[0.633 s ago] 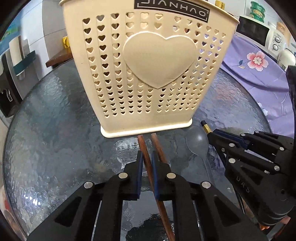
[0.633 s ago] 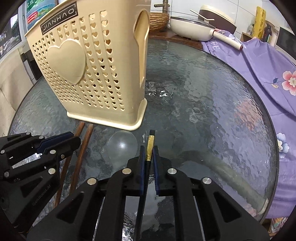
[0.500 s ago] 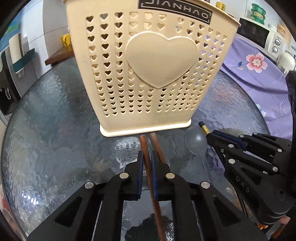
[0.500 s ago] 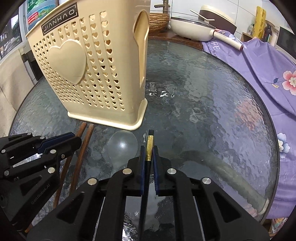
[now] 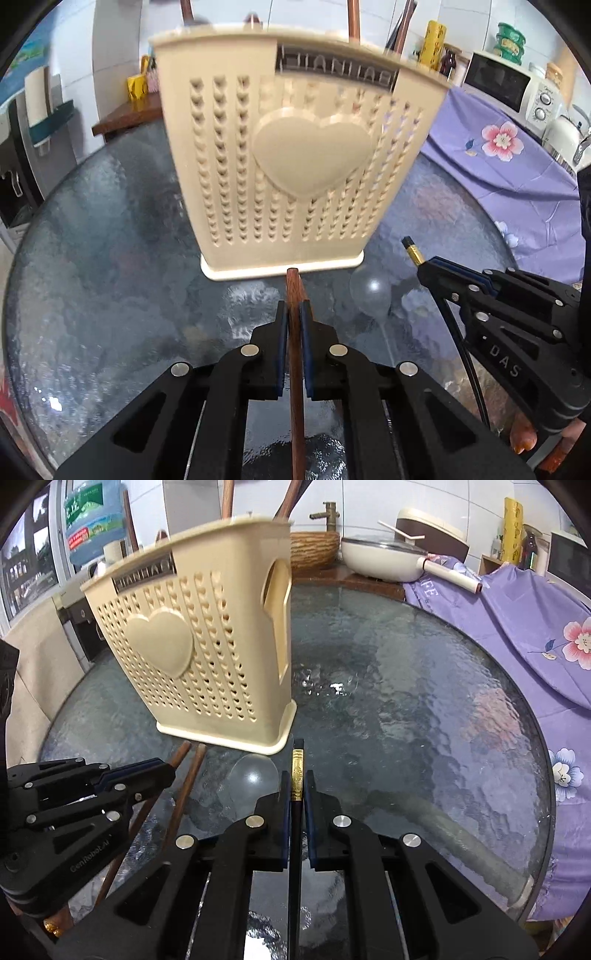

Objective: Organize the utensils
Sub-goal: 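Grasp a wooden chopstick with the left tool while the right tool grasps the black chopstick, then lift both chopsticks and carry them over the holder with both tools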

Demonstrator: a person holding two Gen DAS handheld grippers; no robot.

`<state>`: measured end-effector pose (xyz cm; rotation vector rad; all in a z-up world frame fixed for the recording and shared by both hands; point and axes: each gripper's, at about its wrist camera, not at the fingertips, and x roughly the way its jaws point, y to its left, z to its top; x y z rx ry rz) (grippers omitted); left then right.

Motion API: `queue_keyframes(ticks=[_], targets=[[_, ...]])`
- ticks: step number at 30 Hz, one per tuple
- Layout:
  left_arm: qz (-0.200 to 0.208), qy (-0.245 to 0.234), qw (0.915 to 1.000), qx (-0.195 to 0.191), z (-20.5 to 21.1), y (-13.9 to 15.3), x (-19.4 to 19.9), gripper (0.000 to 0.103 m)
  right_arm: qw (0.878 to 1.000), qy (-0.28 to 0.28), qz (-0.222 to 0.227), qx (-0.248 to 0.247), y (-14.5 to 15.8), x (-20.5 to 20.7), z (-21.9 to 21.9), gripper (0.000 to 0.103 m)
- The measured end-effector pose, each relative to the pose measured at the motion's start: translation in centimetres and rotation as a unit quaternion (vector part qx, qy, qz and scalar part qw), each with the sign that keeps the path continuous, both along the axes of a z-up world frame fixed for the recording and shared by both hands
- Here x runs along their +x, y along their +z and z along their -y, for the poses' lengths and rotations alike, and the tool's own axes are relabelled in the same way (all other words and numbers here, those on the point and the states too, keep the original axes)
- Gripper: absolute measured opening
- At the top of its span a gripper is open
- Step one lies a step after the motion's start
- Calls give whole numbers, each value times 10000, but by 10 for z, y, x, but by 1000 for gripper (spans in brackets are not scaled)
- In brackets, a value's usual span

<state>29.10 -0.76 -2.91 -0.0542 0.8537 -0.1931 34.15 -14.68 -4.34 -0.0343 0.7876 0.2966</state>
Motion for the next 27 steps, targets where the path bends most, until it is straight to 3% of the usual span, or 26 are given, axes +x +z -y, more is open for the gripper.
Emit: queue_keyframes(ticks=[15,27], targets=[[833,-41,9962,-244,-11,68,-40,7,9932,312,933,621,77,-48,18,8],[1566,-301,9864,-406,-16,124,-86,7,9817,770,1180,1283,129,-85,39,8]])
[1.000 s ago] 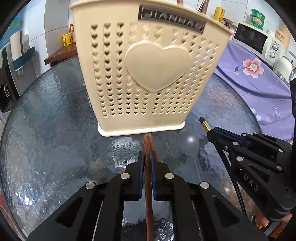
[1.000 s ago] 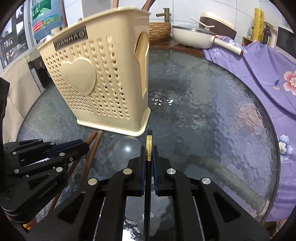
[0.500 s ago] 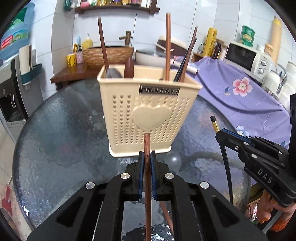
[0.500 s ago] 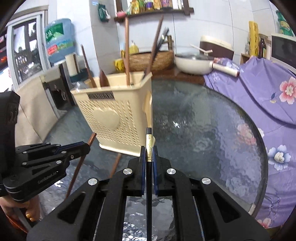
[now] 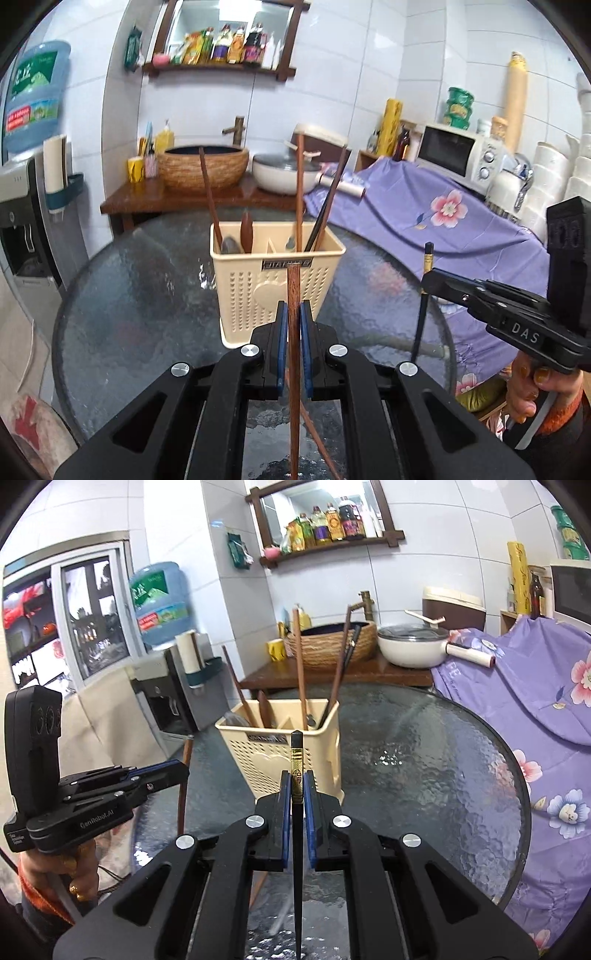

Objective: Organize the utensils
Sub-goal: 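Lift both chopsticks and carry them over the holder with both tools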

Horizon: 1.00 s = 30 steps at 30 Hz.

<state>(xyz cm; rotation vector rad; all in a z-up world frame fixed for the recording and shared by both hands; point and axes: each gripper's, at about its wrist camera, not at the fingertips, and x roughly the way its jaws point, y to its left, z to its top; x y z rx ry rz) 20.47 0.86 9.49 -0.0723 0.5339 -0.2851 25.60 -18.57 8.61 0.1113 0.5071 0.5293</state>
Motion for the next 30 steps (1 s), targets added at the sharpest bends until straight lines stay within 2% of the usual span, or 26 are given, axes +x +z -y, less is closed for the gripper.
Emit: queue_keyframes(ticks=[10,20,30], targets=[[215,-139,9997,-24,-1,18,-14,7,9996,148,253,-51,20,-20,-2,8],[417,-268,9988,60,0,41,-11,7,9987,336,362,-113,42,-15,-12,8],[531,-455,9976,-4,-2,86,15,7,9972,469,575,-69,93,3,-15,8]])
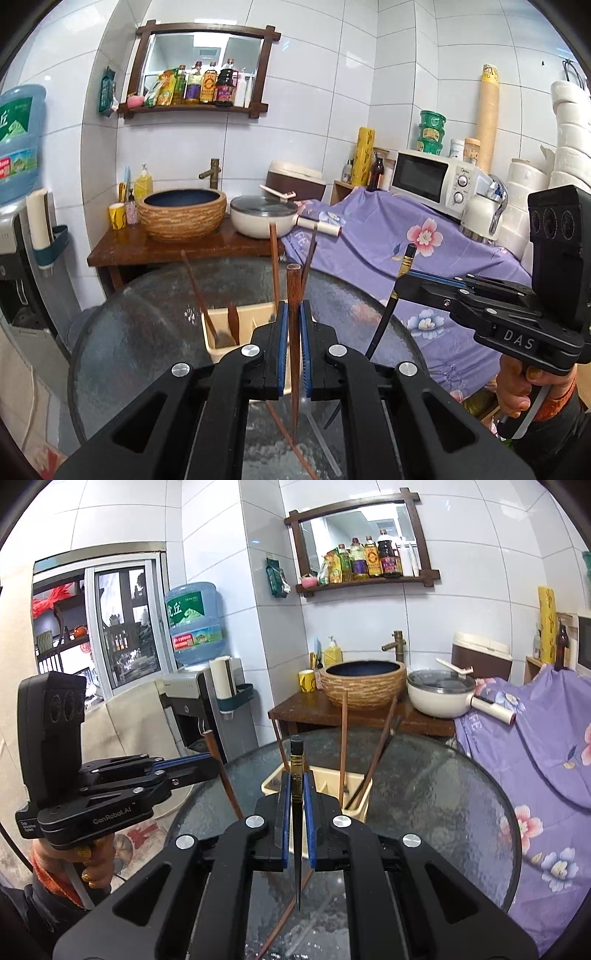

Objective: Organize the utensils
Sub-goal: 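Lift both chopsticks and carry them over the holder with both tools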

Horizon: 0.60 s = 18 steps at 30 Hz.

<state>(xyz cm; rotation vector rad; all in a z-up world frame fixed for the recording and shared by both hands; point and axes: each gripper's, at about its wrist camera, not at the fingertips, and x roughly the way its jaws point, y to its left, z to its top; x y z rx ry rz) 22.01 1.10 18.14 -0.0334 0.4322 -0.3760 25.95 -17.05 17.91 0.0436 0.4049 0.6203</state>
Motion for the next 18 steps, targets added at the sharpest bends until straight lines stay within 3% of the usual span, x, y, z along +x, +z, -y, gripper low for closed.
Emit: queue_keyframes(ticks=[6,12,15,18], targets=[[240,-8,9997,-67,-4,43,10,7,9998,9,192,57,39,16,-5,8],[683,343,9971,-24,-6,101,33,7,9981,-195,556,187,87,42,-9,8],[727,513,9960,7,-4,108,49,7,9969,-346,685,148,96,55,-14,8],[625,683,9957,55,-2,96,70,7,9957,-528,760,32,86,74,-22,8]])
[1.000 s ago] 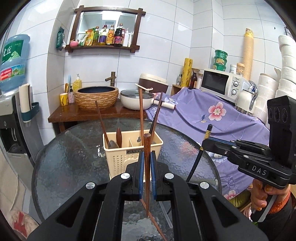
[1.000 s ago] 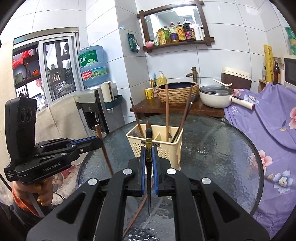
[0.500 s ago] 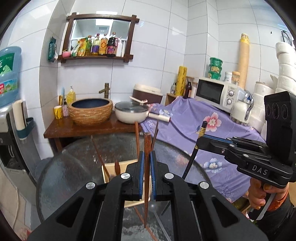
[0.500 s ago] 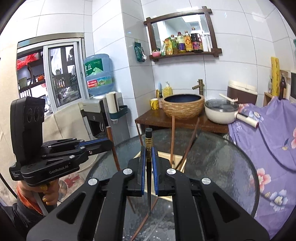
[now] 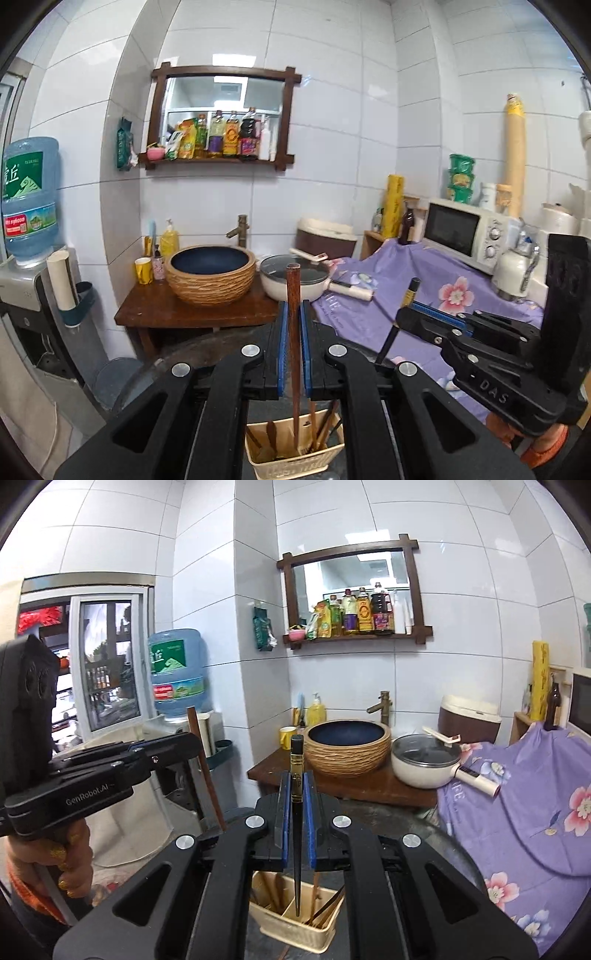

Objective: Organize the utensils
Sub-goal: 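Lift both chopsticks and carry them over the holder with both tools, then open both tools to drop the chopsticks into the holder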

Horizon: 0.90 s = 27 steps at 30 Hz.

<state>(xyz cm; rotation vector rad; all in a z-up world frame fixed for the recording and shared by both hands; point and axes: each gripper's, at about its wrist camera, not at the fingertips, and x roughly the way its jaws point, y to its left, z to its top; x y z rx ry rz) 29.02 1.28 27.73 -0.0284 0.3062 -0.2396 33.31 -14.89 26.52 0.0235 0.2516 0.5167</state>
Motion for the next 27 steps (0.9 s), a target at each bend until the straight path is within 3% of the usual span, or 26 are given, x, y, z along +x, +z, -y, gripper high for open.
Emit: queue_keyframes(ticks=[11,23,25,27], targets=[[-999,148,9949,-8,-2,-105,50,6,9975,-105,-673,-184,-92,40,-17,8],[-1328,95,9911,-49,-3,-145,58,7,9950,-169,-957,-227,-132,52,-20,8],[-1334,56,9910,-58,-3,-146,56,15,9956,-196,-888,-239,-134,49,-19,8],[-1252,57,9921,-85,-5,-145,49,44,9955,-185,-884,-292,-136,47,-19,10]])
